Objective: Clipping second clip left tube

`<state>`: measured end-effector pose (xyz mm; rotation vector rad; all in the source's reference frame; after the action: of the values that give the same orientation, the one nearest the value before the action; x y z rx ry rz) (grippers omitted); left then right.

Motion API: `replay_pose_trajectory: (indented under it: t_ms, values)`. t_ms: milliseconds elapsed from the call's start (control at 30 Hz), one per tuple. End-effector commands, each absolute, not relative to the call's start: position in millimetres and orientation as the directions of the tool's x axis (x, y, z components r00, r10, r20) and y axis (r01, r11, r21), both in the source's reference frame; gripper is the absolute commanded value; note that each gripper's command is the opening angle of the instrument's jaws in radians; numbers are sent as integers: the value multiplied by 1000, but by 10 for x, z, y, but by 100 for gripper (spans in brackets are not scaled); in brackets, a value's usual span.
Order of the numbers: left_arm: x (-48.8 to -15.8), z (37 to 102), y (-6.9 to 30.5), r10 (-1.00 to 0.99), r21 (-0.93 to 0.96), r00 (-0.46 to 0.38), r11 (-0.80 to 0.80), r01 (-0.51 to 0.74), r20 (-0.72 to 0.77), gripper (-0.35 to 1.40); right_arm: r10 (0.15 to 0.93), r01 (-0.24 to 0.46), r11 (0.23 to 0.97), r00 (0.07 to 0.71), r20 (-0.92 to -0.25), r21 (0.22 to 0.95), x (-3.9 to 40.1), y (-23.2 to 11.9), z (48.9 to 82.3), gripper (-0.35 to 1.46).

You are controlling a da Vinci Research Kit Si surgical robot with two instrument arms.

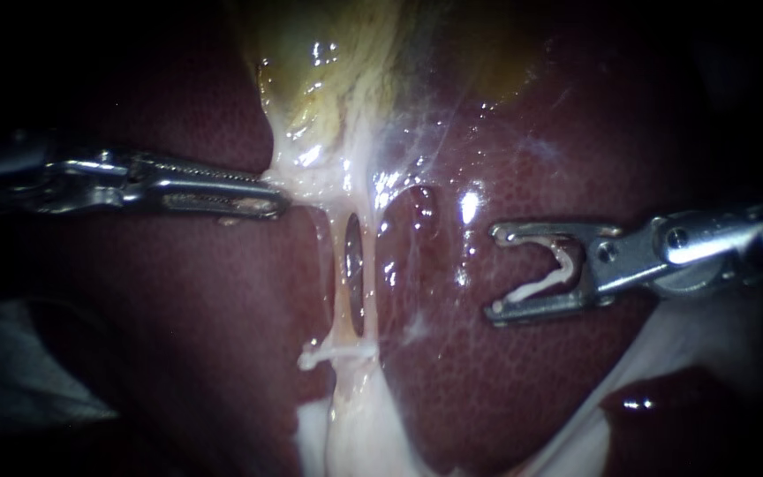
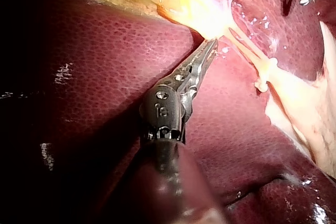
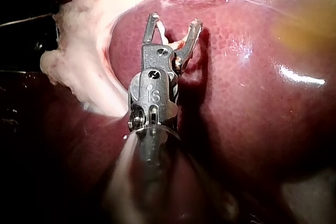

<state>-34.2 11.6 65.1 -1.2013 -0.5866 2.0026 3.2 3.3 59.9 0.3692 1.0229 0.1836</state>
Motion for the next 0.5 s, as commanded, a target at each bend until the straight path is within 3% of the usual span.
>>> replay_pose_trajectory:
  t_ms: [33, 500]
  values:
    - [-341, 649, 117, 769, -688, -308, -639, -345, -560, -35, 320, 24, 922, 511, -798, 386, 32, 33, 599, 50]
    - [-301, 578, 137, 783, -703, -273, -622, -346, -559, -35, 320, 35, 920, 508, -800, 391, 33, 32, 597, 50]
